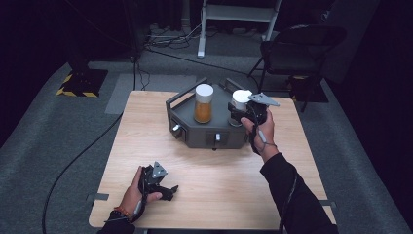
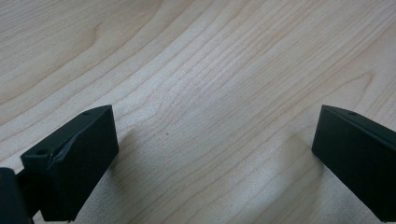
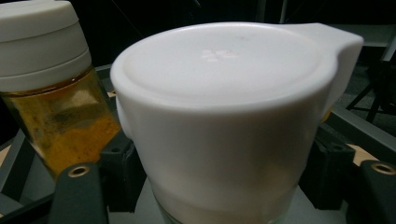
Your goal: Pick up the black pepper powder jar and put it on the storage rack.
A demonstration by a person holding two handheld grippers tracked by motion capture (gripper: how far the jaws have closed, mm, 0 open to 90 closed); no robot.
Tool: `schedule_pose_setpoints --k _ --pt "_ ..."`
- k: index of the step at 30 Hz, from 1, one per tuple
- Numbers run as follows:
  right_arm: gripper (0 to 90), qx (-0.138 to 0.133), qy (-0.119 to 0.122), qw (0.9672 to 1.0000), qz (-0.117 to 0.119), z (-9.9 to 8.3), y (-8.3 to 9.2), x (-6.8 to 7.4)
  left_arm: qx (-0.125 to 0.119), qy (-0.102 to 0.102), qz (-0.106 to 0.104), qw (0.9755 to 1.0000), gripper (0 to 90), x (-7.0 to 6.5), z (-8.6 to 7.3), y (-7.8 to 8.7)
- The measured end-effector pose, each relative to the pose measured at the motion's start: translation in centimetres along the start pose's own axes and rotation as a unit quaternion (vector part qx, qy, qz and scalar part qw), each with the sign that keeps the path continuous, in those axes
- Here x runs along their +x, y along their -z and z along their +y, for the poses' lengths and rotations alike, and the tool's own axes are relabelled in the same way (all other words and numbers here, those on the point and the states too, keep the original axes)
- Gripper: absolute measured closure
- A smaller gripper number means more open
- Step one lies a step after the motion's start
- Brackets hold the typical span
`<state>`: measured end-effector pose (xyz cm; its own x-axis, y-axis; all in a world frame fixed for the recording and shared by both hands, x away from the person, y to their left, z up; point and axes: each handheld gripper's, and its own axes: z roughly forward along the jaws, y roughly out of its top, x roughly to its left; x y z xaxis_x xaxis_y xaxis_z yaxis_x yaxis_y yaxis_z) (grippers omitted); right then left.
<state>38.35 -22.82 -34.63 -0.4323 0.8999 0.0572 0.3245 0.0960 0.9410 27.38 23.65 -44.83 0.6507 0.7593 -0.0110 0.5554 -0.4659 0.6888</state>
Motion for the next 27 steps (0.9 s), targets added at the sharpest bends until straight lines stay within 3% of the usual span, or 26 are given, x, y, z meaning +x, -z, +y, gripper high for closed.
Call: schedule_pose_setpoints --k 8,17,27 --pt "20.4 0.004 0.004 1.0 0.004 -0.4 0.0 -0.3 0.0 0.0 0.0 1.0 0.4 0.0 0.0 0.0" --pt "4.8 0.011 0.034 0.9993 -0.005 -0.5 0.6 0.0 0.0 0.0 0.0 1.0 0.4 0.0 0.0 0.0" --pt "4.6 0.002 0.061 0.9981 -0.009 -0.9 1.5 0.1 0.0 0.0 0.0 1.0 0.4 0.0 0.0 0.0"
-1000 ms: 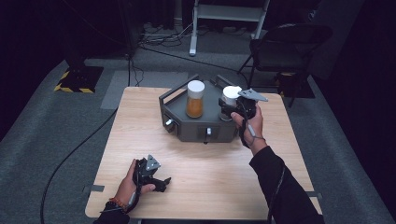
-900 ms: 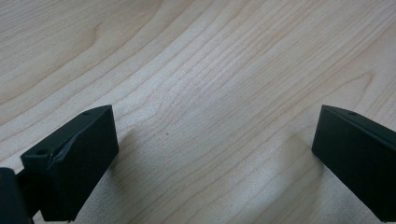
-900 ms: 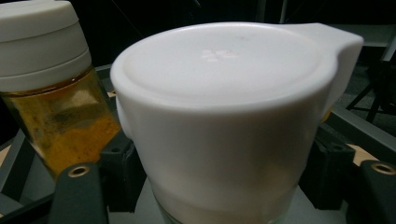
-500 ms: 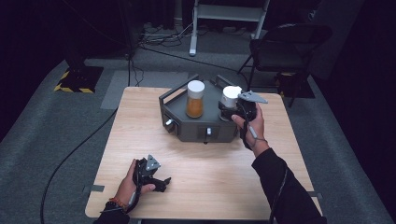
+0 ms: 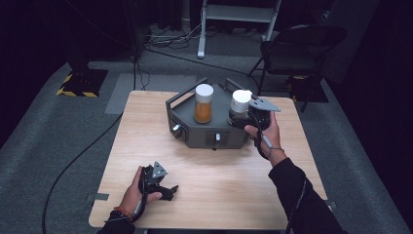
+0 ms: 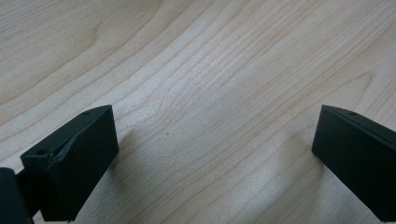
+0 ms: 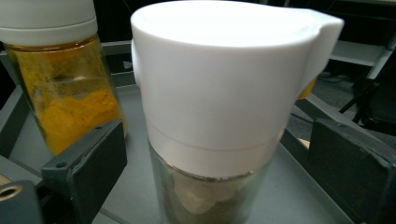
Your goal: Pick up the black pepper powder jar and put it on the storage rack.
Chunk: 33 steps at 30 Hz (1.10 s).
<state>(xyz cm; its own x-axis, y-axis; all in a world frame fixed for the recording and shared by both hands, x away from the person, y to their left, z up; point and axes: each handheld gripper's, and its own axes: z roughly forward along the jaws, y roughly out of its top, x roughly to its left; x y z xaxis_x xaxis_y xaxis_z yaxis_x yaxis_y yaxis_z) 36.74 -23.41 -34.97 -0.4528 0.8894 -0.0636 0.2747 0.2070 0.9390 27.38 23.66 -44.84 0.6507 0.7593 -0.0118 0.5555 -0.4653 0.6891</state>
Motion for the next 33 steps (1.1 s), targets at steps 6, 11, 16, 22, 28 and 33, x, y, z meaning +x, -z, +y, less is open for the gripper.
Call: schedule_pose_setpoints --k 6,11,16,22,28,33 --pt "4.6 -0.009 -0.002 0.9999 0.01 -0.6 1.1 -0.5 0.0 0.0 0.0 1.0 0.4 0.0 0.0 0.0" --pt "4.6 -0.013 0.015 0.9998 0.01 -1.3 1.9 -0.4 0.0 0.0 0.0 1.0 0.4 0.0 0.0 0.0" --pt "4.6 -0.021 0.033 0.9992 0.009 -2.1 2.6 -0.5 0.0 0.0 0.0 1.0 0.4 0.0 0.0 0.0" --pt "4.4 -0.029 0.066 0.9972 0.021 -3.5 3.5 -0.4 0.0 0.0 0.0 1.0 0.4 0.0 0.0 0.0" --pt "4.3 -0.03 0.105 0.9935 0.03 -5.0 4.5 0.3 0.0 0.0 0.0 1.0 0.4 0.0 0.0 0.0" --pt "4.0 -0.028 0.121 0.9916 0.035 -5.9 5.1 0.4 0.0 0.0 0.0 1.0 0.4 0.0 0.0 0.0"
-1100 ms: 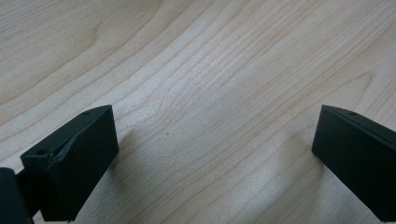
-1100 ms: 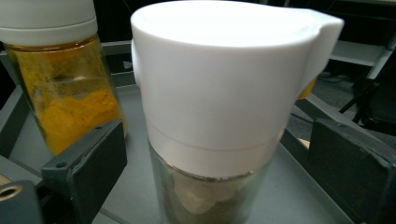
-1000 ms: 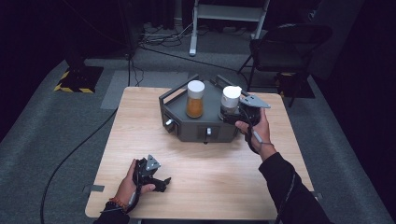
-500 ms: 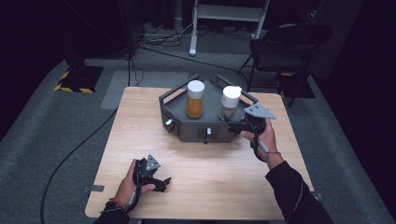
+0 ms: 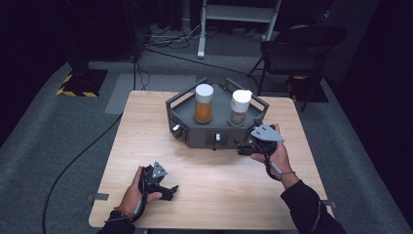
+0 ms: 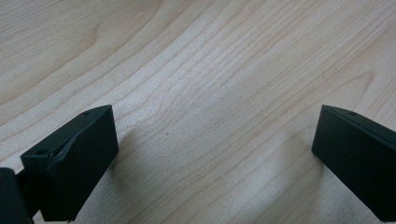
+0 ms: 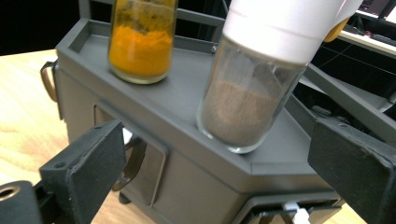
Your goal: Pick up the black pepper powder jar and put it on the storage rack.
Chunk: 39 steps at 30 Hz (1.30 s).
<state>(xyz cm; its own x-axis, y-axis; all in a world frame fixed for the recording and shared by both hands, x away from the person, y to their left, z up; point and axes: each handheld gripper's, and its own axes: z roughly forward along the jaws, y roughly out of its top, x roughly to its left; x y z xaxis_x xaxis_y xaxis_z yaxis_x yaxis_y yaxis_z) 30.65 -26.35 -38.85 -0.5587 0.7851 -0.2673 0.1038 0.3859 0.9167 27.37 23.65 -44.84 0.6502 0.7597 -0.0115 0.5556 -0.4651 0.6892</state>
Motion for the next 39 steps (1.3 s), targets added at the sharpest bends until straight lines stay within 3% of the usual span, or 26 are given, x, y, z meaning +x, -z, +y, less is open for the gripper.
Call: schedule_pose_setpoints --k 10,24,27,39 --pt "2.5 0.007 0.014 0.9998 0.013 -1.4 1.0 0.6 0.0 0.0 0.0 1.0 0.4 0.0 0.0 0.0" --pt "2.2 0.04 0.036 0.9982 0.028 -4.2 2.0 1.7 0.0 0.0 0.0 1.0 0.4 0.0 0.0 0.0" --pt "2.2 0.05 0.051 0.9968 0.035 -4.8 2.4 2.1 0.0 0.0 0.0 1.0 0.4 0.0 0.0 0.0" --pt "2.1 0.088 0.058 0.9931 0.053 -6.4 2.8 2.5 0.0 0.0 0.0 1.0 0.4 0.0 0.0 0.0"
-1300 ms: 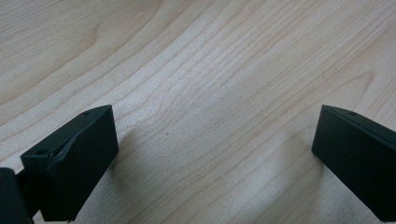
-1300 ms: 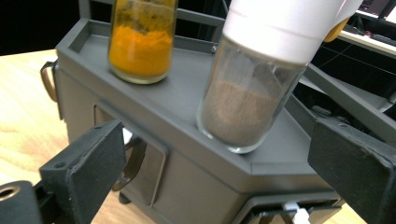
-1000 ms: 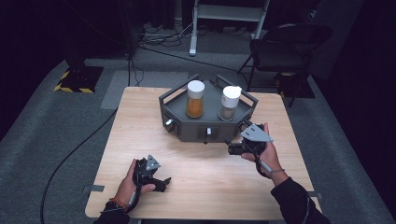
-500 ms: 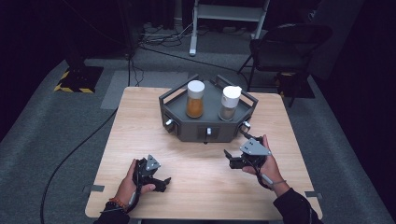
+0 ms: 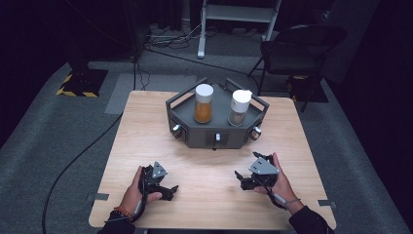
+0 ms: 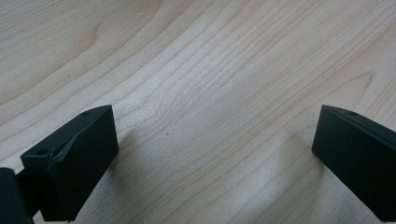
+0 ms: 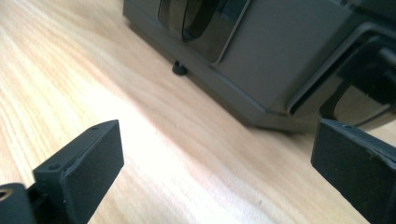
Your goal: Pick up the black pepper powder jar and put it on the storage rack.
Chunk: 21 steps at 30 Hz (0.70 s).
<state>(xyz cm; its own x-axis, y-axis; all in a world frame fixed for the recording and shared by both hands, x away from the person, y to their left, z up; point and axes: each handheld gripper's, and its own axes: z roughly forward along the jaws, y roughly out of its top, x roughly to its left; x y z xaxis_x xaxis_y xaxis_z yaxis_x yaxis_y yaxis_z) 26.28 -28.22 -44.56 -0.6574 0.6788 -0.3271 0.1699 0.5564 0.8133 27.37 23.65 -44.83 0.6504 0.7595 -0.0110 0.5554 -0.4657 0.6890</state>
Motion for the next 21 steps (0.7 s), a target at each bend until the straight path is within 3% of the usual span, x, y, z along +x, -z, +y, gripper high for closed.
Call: schedule_pose_setpoints --k 11,21 --pt "2.2 0.037 0.01 0.9992 0.007 -1.4 0.1 -0.3 0.0 0.0 0.0 1.0 0.4 0.0 0.0 0.0" --pt "2.2 0.068 -0.018 0.9972 0.027 -2.7 1.0 -1.3 0.0 0.0 0.0 1.0 0.4 0.0 0.0 0.0"
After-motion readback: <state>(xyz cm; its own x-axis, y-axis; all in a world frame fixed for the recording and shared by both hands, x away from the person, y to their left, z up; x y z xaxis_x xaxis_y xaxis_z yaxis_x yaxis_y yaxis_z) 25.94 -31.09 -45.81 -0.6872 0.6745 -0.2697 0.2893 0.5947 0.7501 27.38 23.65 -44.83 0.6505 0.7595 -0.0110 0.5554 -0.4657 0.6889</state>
